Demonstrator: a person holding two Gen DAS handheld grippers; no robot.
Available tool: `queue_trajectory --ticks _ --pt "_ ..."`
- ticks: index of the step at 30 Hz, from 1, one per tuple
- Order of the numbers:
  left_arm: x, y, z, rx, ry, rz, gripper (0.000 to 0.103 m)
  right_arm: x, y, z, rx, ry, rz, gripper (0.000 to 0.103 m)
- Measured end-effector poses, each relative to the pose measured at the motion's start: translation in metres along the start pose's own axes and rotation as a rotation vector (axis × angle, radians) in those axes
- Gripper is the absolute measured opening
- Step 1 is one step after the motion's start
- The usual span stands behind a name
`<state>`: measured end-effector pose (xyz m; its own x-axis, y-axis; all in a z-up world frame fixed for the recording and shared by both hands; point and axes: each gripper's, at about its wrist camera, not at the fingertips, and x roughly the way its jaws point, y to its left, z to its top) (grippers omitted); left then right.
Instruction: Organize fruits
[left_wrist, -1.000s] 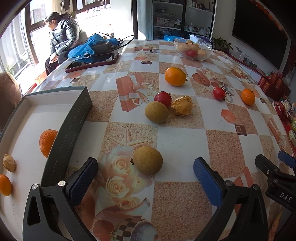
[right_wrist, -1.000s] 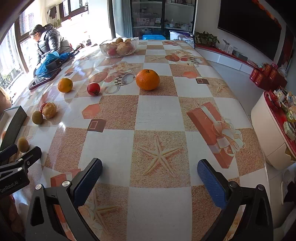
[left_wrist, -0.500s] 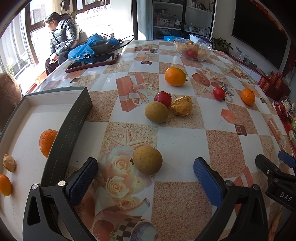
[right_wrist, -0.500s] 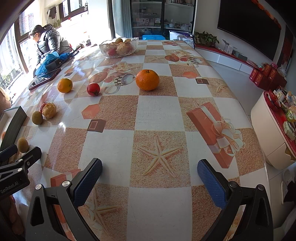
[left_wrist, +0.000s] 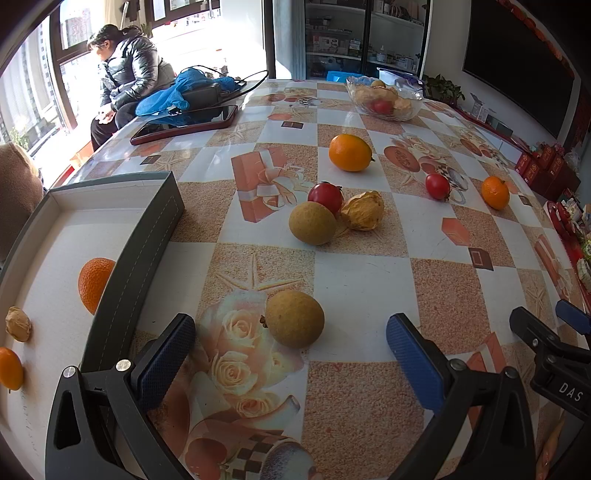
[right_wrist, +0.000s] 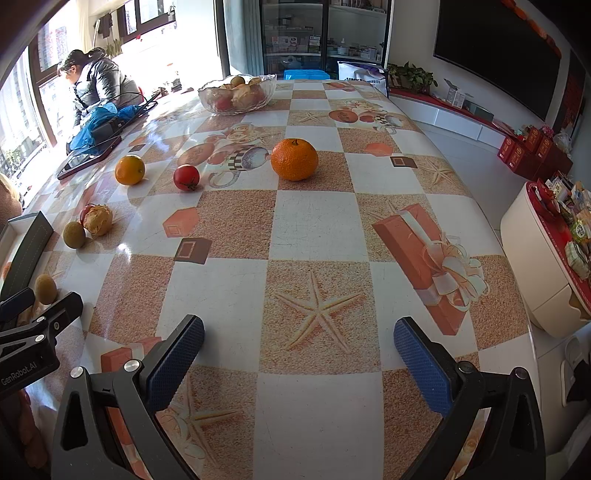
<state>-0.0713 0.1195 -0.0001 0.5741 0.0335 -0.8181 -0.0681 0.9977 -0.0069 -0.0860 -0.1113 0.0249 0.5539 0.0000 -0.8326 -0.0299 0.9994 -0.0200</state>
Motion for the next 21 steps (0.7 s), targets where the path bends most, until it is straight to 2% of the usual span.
queue_trajectory --ticks 13,15,21 --pt "0.000 0.000 0.000 0.000 0.000 0.000 0.103 0.001 -0.001 0.002 -0.002 0.018 -0.002 0.103" --pt "0.000 0.000 0.000 0.000 0.000 0.000 0.103 0.003 -0.001 0.006 0.004 0.062 -0.006 0.103" --pt "0.000 0.000 0.000 0.000 0.000 0.000 0.103 0.013 0.003 0.024 -0.033 0.286 0.023 0.103"
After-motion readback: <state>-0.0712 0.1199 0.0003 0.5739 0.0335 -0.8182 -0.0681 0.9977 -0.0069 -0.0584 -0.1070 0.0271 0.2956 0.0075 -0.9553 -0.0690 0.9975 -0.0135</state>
